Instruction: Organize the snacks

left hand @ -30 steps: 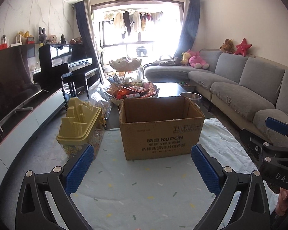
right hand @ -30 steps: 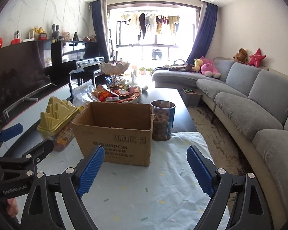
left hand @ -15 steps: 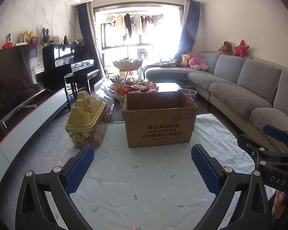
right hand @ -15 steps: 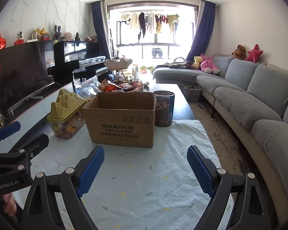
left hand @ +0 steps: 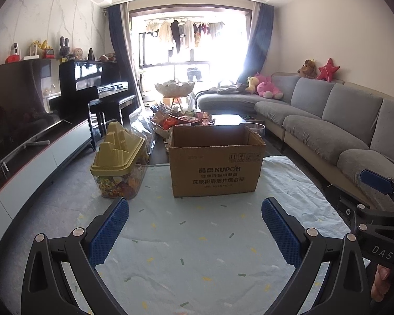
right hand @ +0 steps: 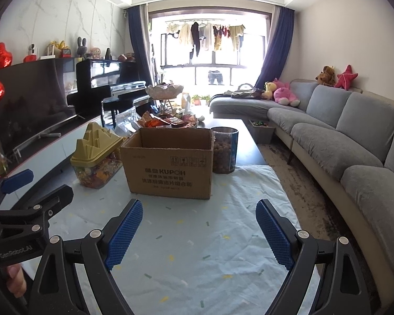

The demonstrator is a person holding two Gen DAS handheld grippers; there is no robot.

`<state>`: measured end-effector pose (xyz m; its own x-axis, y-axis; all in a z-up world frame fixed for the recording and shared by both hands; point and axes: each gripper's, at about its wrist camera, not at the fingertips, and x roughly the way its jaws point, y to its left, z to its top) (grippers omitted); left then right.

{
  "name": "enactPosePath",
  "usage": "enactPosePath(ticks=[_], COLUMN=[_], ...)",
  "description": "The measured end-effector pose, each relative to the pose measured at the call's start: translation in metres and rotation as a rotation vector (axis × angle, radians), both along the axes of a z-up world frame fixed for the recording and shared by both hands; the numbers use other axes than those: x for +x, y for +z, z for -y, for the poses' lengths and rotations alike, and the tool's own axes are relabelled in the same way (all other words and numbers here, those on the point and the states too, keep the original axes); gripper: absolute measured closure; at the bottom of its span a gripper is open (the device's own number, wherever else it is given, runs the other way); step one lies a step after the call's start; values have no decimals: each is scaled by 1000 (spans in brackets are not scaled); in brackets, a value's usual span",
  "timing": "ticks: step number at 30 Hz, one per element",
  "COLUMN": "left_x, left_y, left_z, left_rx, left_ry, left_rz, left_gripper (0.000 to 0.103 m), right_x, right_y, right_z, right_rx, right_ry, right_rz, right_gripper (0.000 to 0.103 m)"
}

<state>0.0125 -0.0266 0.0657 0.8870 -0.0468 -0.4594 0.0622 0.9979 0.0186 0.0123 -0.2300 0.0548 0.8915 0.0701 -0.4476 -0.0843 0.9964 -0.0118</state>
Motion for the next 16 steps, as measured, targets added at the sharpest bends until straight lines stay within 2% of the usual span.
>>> enactPosePath(ticks=[16], left_x=[-11], left_y=[3], left_z=[-5], left_rx=[-16], left_ry=[8], left_rz=[21], left_gripper=[0], right_x=[-8], right_y=[1], right_z=[2], right_rx=[14], right_ry=[7], right_rz=[2], right_gripper=[14])
